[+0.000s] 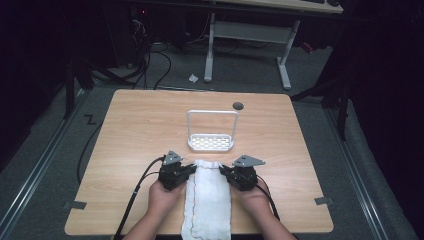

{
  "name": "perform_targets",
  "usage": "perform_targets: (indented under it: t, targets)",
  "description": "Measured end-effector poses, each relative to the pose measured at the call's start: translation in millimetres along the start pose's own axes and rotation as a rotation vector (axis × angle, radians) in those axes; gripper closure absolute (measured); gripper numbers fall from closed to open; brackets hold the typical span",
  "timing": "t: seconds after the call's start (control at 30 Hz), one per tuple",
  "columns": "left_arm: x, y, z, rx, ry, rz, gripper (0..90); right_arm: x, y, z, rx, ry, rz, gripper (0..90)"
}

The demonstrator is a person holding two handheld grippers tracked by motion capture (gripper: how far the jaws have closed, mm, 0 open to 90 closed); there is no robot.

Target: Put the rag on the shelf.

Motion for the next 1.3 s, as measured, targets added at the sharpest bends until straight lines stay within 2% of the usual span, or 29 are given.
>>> perform_targets:
  t: [0.13, 0.17, 0.2, 0.5, 0.57, 0.6, 0.63, 0.67, 0.8, 0.87, 0.9, 0.93, 0.97, 1.13, 1.3]
  targets:
    - [-16.6, 18.6, 7.0, 0.000, -0.016, 0.068, 84.6, -12.9, 19.1, -4.7, -0.042, -0.016, 0.069, 85.7]
    - [-16.6, 18.6, 7.0, 0.000, -0.016, 0.068, 84.6, -12.9, 19.1, -4.7, -0.042, -0.016, 0.069, 85.7]
    - [-26.7, 30.0, 10.4, 0.012, -0.019, 0.095, 84.6, -21.1, 29.7, -5.2, -0.049, -0.025, 0.109, 85.7]
    - [-56.3, 75.2, 26.4, 0.067, -0.023, 0.204, 84.6, -45.7, 68.3, -4.8, -0.076, -0.055, 0.209, 85.7]
    - [-58.8, 79.8, 28.0, 0.074, -0.022, 0.212, 84.6, -49.0, 73.7, -4.3, -0.081, -0.060, 0.220, 85.7]
    - [-63.6, 89.4, 30.7, 0.078, -0.022, 0.234, 84.6, -55.6, 84.2, -3.2, -0.090, -0.067, 0.242, 85.7]
    - [-63.6, 89.4, 30.7, 0.078, -0.022, 0.234, 84.6, -58.7, 89.4, -2.8, -0.094, -0.071, 0.252, 85.7]
    - [-68.3, 98.8, 32.8, 0.090, -0.021, 0.251, 84.6, -61.5, 94.5, -2.6, -0.097, -0.073, 0.262, 85.7]
    - [-78.0, 116.5, 37.1, 0.112, -0.015, 0.286, 84.7, -72.2, 115.1, -2.4, -0.120, -0.083, 0.296, 85.7]
    - [-81.1, 122.0, 38.4, 0.119, -0.012, 0.297, 84.7, -74.9, 119.9, -2.7, -0.123, -0.084, 0.305, 85.7]
    - [-86.1, 129.8, 39.9, 0.126, -0.007, 0.314, 84.7, -81.0, 130.5, -3.2, -0.134, -0.089, 0.322, 85.7]
    - [-86.1, 129.8, 39.9, 0.126, -0.007, 0.314, 84.7, -83.1, 133.9, -3.3, -0.134, -0.090, 0.329, 85.7]
    - [-91.1, 138.5, 42.7, 0.136, -0.011, 0.331, 84.7, -85.8, 138.4, -3.4, -0.138, -0.090, 0.337, 85.7]
    - [-102.9, 159.1, 48.0, 0.167, -0.003, 0.371, 84.8, -98.5, 158.6, -3.5, -0.159, -0.103, 0.368, 85.7]
    - [-108.6, 176.3, 52.8, 0.200, 0.004, 0.388, 84.9, -108.7, 175.5, 0.3, -0.162, -0.112, 0.396, 85.7]
Point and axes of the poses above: each handheld gripper's, and its own axes: x roughly forward along the jaws, y roughly out of its top, z roughly to its right, the point moved 8 cm from there along x, roughly forward along the jaws, and after that the axes turned 3 degrees about -x, right-handed, at the moved point
